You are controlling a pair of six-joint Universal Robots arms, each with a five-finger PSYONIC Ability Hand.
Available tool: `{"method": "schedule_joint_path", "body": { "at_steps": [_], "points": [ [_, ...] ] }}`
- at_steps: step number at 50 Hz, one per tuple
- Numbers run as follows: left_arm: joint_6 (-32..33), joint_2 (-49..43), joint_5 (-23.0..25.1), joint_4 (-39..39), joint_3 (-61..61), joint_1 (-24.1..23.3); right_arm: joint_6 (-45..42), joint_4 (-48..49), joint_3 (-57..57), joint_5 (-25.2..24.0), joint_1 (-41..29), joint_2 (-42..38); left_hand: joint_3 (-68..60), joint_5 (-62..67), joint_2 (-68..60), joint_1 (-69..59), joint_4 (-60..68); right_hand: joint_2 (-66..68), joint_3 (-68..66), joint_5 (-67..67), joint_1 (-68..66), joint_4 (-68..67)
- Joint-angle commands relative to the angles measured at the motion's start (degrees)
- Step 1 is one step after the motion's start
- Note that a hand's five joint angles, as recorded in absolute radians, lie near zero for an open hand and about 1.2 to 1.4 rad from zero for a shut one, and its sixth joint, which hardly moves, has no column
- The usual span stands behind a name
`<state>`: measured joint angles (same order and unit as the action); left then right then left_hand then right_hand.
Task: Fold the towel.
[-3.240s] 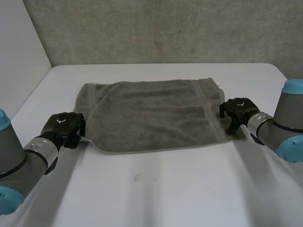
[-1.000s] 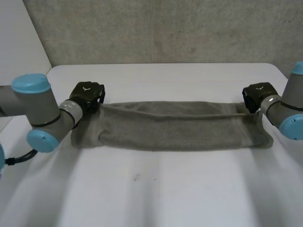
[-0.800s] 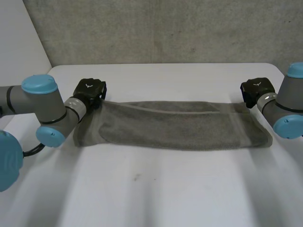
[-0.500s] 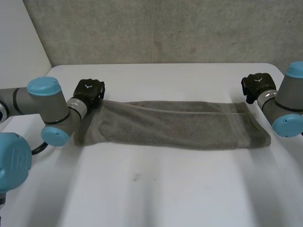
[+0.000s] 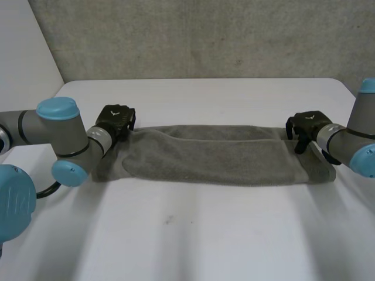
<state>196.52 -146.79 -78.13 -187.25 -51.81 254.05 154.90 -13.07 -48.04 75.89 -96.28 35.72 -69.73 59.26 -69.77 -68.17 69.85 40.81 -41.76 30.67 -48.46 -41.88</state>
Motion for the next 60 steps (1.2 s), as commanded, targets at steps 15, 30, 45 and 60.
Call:
{"method": "schedule_joint_path", "body": {
  "at_steps": [15,30,45,60],
  "points": [
    [-0.17,0.97,-0.18,-0.57,0.47,-0.22,8.66,11.12,5.15,0.92,0.13,-2.41,-10.27,10.74,-10.23,-11.83,10.15,39.19,-38.24,39.33,-31.54,-38.12],
    [-0.08,-2.97,0.17,-1.36,5.30,-0.22,8.49,15.09,9.10,3.30,-0.22,-8.47,-10.27,10.74,-10.23,-11.83,10.15,39.19,-38.24,39.33,-31.54,-38.12],
    [0.01,-7.20,-2.55,-1.45,10.58,-0.13,7.52,17.38,9.46,3.83,-0.40,-8.56,55.15,-54.68,55.18,53.58,-55.26,-30.81,31.76,-30.67,38.46,31.88],
    [-0.87,14.83,-2.03,-1.80,-10.91,-0.13,7.43,16.59,-17.58,-0.39,1.96,17.34,59.73,-59.26,59.77,58.17,-59.85,-30.81,31.76,-30.67,38.46,31.88]
  ]
}}
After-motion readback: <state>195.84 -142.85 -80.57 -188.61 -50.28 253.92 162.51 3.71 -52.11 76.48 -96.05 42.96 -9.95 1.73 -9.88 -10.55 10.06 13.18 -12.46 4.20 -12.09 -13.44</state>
